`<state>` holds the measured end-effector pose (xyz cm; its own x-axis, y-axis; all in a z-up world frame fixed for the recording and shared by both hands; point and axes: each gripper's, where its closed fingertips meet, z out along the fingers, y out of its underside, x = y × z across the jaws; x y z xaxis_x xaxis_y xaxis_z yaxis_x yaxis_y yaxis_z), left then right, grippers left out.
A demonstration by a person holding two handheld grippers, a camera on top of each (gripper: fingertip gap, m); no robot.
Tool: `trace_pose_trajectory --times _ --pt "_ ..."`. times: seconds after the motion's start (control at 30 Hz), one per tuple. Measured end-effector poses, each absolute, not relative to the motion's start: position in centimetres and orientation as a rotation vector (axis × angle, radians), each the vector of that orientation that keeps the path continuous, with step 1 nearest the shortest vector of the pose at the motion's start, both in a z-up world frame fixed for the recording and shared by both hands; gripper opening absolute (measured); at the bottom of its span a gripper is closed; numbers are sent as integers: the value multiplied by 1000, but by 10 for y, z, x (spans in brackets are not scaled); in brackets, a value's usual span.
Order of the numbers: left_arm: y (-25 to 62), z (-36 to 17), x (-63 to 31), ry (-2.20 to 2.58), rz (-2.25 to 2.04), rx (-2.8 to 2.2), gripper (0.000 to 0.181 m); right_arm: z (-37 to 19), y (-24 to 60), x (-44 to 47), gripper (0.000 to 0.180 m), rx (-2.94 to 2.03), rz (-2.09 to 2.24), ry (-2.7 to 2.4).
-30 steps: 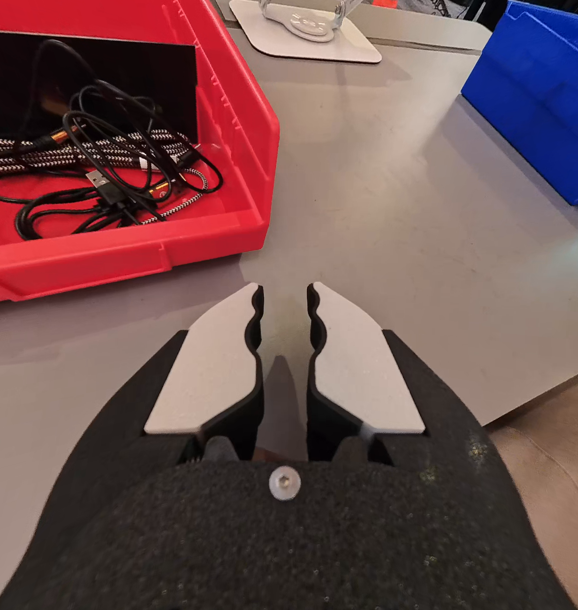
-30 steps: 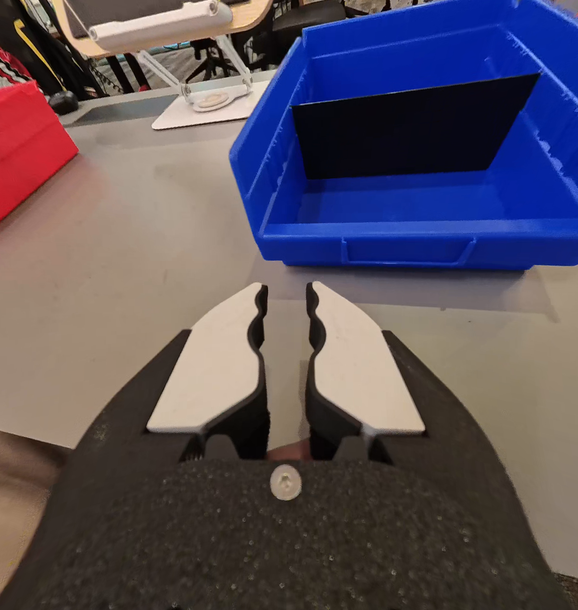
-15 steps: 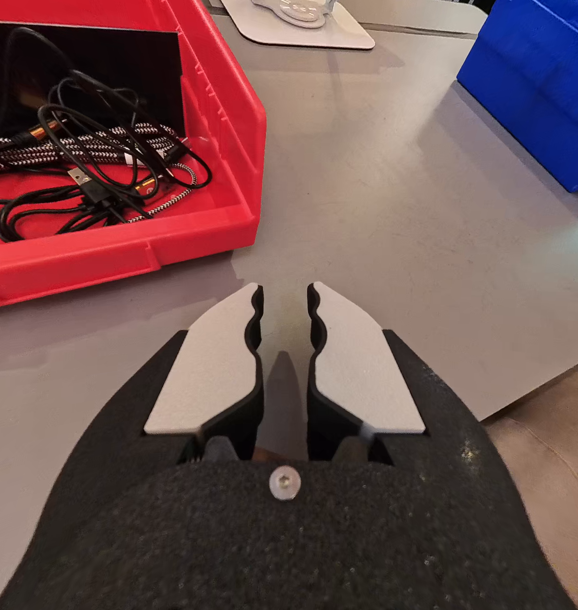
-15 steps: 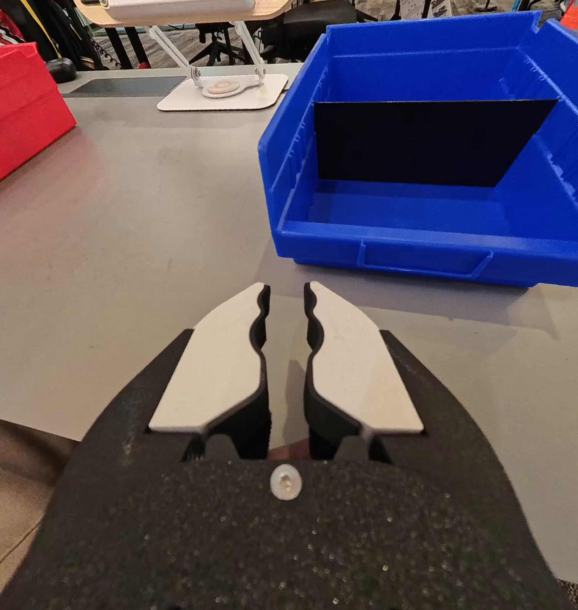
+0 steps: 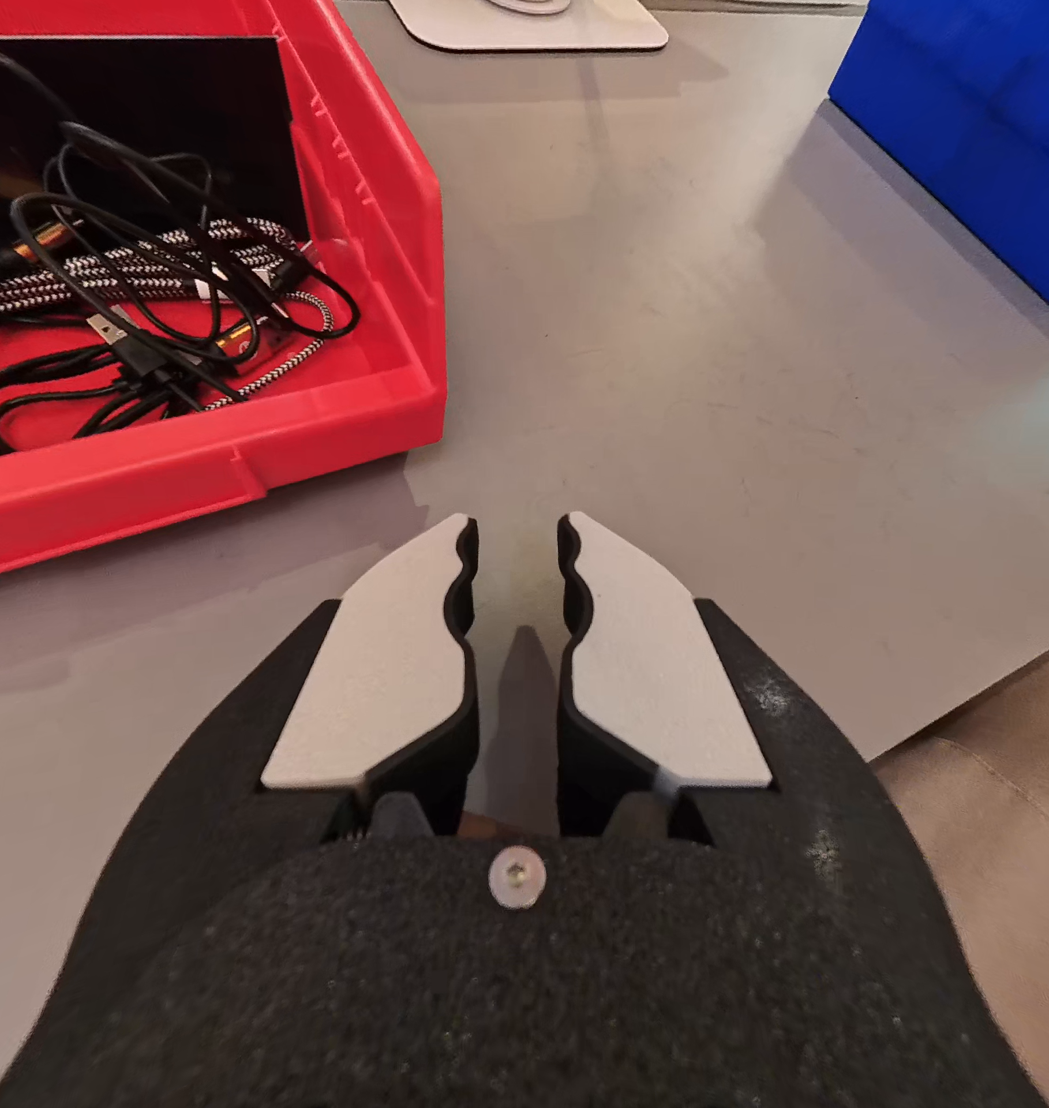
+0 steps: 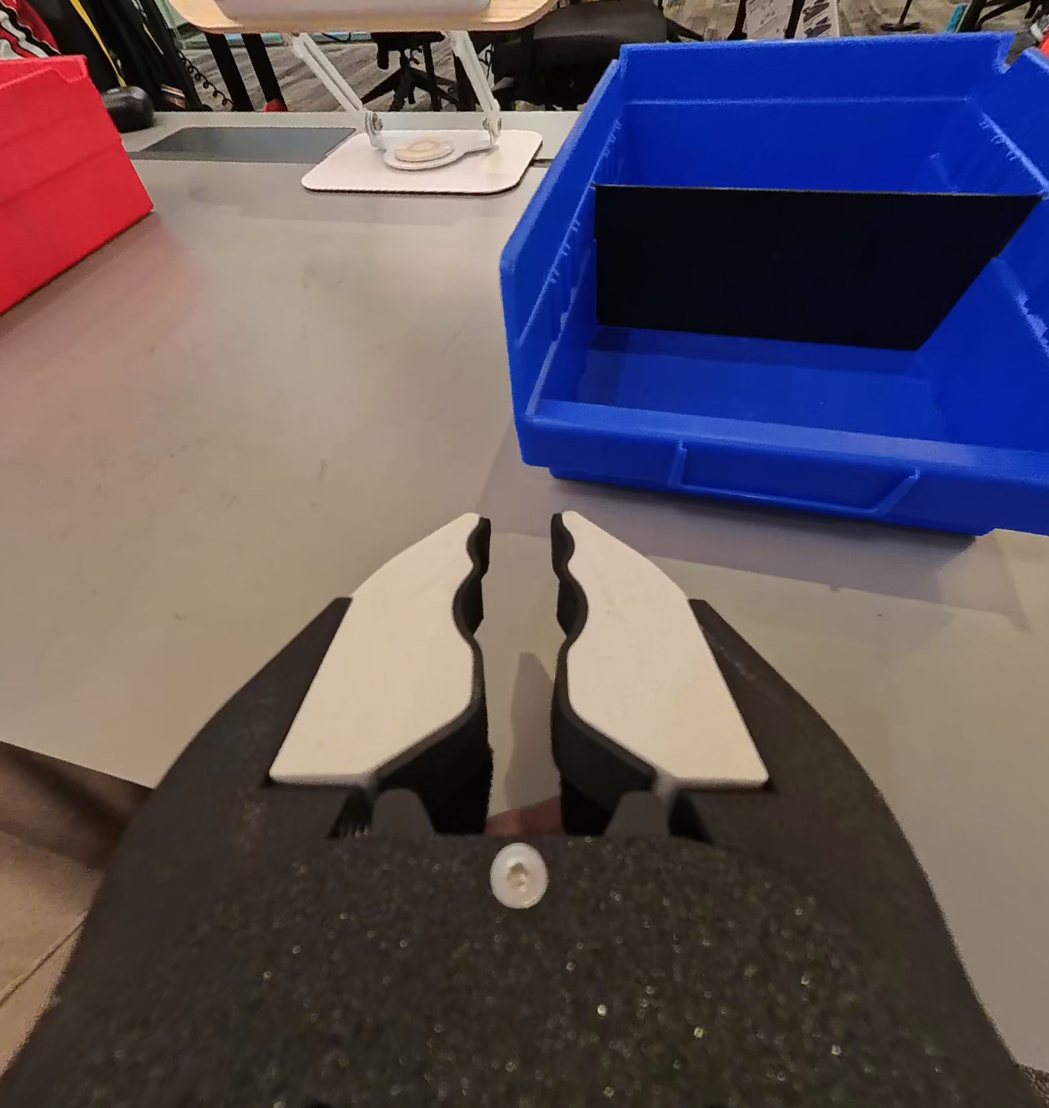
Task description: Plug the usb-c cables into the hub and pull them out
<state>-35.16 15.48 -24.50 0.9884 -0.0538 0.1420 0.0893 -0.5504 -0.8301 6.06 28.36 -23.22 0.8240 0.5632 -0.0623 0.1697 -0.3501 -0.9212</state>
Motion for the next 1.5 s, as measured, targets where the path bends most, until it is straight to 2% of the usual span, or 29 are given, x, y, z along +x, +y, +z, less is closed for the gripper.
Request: trace_pose_trajectory --times 0.2,0.43,0.57,0.67,0.83,0.97,1.13,1.2,1.3,1.37,1.43,1.5 --pt "151 -249 -339 315 -221 -2194 27 -232 280 56 19 -1926 501 -547" --pt "189 -169 -391 548 56 -2107 28 -233 280 56 19 -1926 518 -551" --pt "241 -148 -444 672 184 -2261 29 -236 280 57 19 -1939 530 -556" --pt "289 -162 -500 564 254 -2479 38 -236 281 58 19 -1944 522 -552" --pt "354 -210 -557 70 47 -2727 63 -241 283 59 19 -1959 504 -553" --pt "375 -237 -582 -140 35 -2796 69 -243 283 60 19 -1969 498 -559" --pt "374 -257 -613 -287 130 -2886 67 -246 282 64 19 -1985 507 -556" --pt "368 -262 -621 -245 195 -2937 51 -247 281 64 19 -1991 515 -558" --pt "355 -269 -629 -72 399 -3043 42 -247 280 63 19 -1990 520 -564" --pt "350 -272 -635 40 557 -3072 30 -248 280 61 19 -1989 522 -573" --pt "345 -278 -635 129 631 -3107 29 -249 279 59 19 -1992 519 -586" --pt "344 -280 -638 189 697 -3104 20 -249 278 58 19 -1990 513 -595"
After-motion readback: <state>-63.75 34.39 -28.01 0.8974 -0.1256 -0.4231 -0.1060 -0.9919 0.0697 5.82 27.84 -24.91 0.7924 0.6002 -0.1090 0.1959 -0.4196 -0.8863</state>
